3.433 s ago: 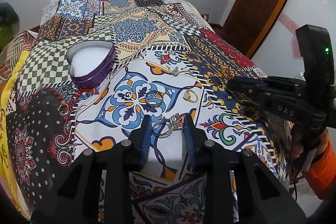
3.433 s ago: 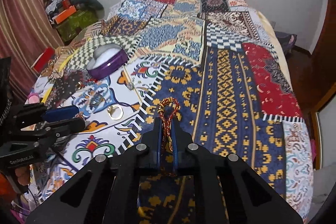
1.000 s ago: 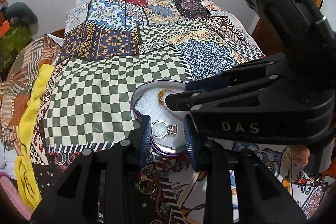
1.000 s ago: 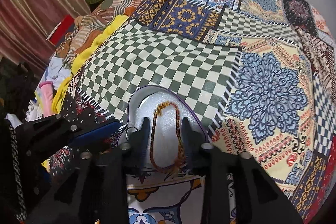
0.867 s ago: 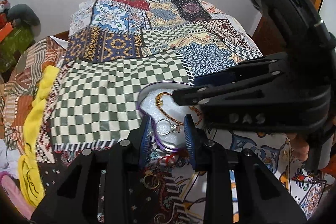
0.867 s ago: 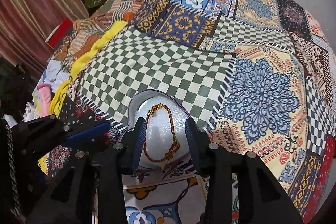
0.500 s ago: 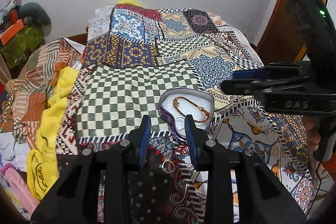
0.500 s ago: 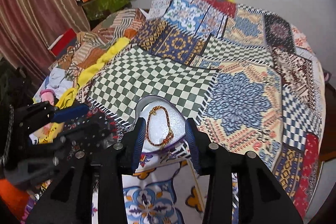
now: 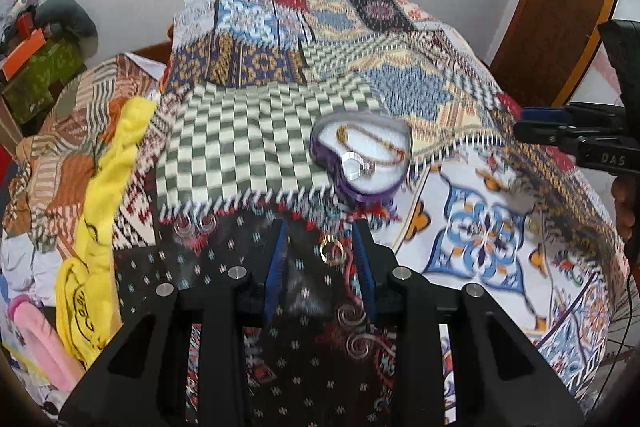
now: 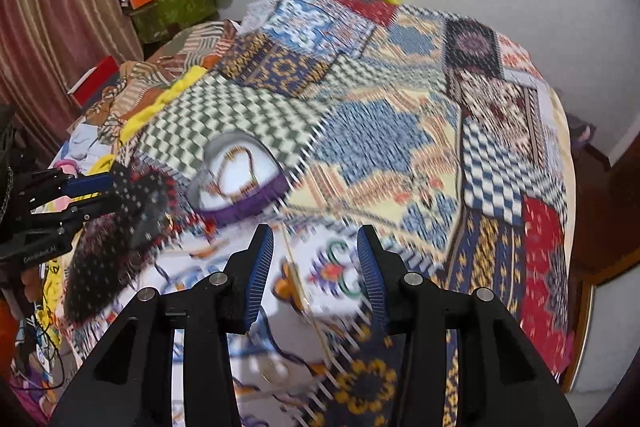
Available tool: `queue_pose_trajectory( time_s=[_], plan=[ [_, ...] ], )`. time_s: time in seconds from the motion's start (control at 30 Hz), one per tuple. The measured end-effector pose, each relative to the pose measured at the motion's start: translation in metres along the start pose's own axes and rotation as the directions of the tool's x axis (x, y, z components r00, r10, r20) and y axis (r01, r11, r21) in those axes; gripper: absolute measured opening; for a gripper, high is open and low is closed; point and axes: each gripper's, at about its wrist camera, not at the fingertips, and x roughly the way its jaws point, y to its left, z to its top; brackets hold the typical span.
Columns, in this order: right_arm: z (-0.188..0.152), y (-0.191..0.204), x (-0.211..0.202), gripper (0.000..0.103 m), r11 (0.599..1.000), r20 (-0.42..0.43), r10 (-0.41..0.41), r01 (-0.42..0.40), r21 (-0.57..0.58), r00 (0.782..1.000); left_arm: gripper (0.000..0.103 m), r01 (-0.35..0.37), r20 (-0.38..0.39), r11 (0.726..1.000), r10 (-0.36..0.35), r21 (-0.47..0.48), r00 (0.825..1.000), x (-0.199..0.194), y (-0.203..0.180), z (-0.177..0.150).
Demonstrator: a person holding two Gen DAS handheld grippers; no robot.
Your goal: Organize jewelry
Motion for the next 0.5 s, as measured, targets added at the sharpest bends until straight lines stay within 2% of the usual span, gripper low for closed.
queue_pose_trajectory(
  time_s=[0.3,0.5],
  plan=[
    [-0.036,-0.007,0.001,0.040,1.000,-0.028,-0.005,0.005,0.006,1.000,0.032,0.025,-0.088,1.000,-0.026,-0.007,0.996,0.028,-0.001,-0.024],
    [-0.050,-0.006,0.007,0.040,1.000,-0.045,0.008,-0.008,0.008,0.999,0.032,0.038,-0.085,0.999,-0.036,0.020,0.996,0.039,-0.009,-0.025]
  ],
)
